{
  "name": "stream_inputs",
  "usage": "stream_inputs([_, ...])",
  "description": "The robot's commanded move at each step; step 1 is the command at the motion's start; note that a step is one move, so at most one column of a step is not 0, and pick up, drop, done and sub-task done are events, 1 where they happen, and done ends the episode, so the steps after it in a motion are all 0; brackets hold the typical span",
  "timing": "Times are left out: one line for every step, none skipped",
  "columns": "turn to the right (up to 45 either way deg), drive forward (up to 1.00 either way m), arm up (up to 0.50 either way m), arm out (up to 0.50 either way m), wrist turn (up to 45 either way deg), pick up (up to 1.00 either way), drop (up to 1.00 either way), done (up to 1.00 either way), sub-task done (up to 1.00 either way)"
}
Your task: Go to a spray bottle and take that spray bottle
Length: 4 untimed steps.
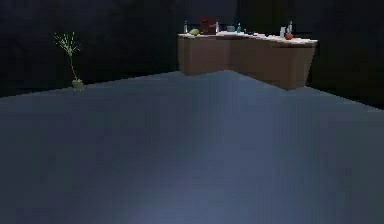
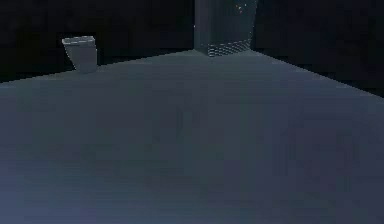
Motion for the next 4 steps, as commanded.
stream_inputs([9.0,0.0,0.0,0.0,0.0,0.0,0.0,0.0,0.0])
stream_inputs([0.0,1.0,0.0,0.0,0.0,0.0,0.0,0.0,0.0])
stream_inputs([0.0,1.0,0.0,0.0,0.0,0.0,0.0,0.0,0.0])
stream_inputs([0.0,1.0,0.0,0.0,0.0,0.0,0.0,0.0,0.0])
